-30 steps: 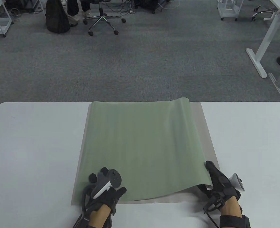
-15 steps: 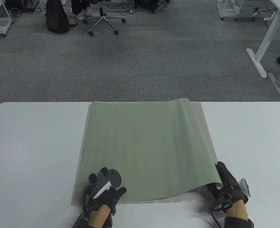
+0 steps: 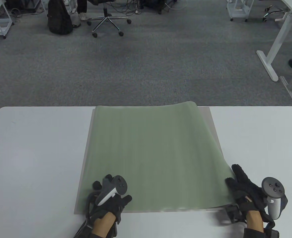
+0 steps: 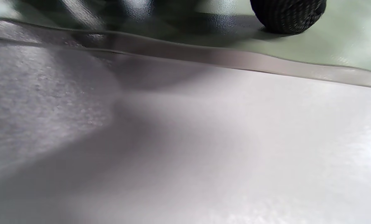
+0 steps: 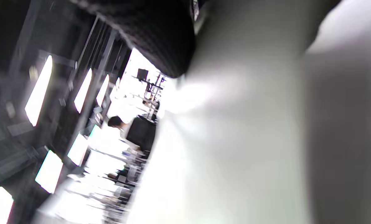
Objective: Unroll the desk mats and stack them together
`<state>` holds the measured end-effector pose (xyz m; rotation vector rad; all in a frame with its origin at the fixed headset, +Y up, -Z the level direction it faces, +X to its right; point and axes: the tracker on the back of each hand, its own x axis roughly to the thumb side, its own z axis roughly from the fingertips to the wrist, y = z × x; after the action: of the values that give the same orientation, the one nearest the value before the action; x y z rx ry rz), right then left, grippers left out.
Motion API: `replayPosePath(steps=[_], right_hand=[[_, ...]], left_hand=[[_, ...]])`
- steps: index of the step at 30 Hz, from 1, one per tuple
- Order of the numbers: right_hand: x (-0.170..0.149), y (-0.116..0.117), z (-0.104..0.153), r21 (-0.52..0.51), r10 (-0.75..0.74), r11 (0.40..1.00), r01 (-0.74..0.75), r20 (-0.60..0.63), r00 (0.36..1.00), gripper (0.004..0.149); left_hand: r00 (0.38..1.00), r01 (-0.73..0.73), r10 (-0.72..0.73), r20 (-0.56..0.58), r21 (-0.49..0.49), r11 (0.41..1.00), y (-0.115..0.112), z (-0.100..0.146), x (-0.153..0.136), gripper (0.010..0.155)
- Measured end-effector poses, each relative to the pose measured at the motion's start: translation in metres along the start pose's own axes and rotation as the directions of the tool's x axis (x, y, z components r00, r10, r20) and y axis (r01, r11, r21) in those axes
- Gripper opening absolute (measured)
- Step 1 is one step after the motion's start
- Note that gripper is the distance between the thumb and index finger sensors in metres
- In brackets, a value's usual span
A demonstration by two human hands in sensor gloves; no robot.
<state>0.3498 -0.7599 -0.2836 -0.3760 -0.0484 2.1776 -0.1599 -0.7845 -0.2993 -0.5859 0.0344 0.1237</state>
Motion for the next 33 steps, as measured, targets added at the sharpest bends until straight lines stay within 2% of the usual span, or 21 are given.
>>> replayPosePath(steps=[2,3,7,13,22,25,29,33], right_hand=[[0.005,0.003,-0.001,-0.024,0.242,0.970,-0.241,0.046,0.969,0.069],[0.009,0.007,0.000,-0.070,0.362,0.931,-0.358,0.044,0.931,0.070],[0.018,0.024,-0.002,-0.086,0.549,0.834,-0.544,0.041,0.835,0.071],[0.017,0.026,0.002,-0.087,0.538,0.839,-0.538,-0.018,0.843,0.073],[0.019,0.034,-0.006,-0.065,0.485,0.870,-0.489,-0.062,0.872,0.074],[0.022,0.037,-0.015,-0.062,0.456,0.884,-0.463,-0.096,0.885,0.073],[0.029,0.041,-0.033,-0.035,0.485,0.870,-0.492,-0.115,0.867,0.074],[0.036,0.040,-0.056,0.000,0.412,0.909,-0.417,-0.157,0.898,0.073]], left_hand=[[1.000,0.002,-0.002,-0.001,-0.002,1.000,0.000,0.000,0.000,0.095],[1.000,0.003,-0.003,-0.003,-0.002,1.000,0.001,0.000,0.000,0.095],[1.000,0.006,-0.006,-0.002,-0.006,1.000,0.001,0.000,0.000,0.095],[0.999,0.049,-0.049,0.006,-0.006,0.999,0.000,0.000,0.002,0.095],[0.998,0.066,-0.066,0.015,-0.001,0.998,0.000,-0.001,0.003,0.094],[0.996,0.082,-0.082,0.025,0.003,0.997,-0.001,0.000,0.003,0.094],[0.995,0.087,-0.087,0.037,0.006,0.996,-0.001,0.000,0.003,0.093],[0.995,0.089,-0.089,0.036,-0.002,0.996,-0.001,0.000,0.004,0.094]])
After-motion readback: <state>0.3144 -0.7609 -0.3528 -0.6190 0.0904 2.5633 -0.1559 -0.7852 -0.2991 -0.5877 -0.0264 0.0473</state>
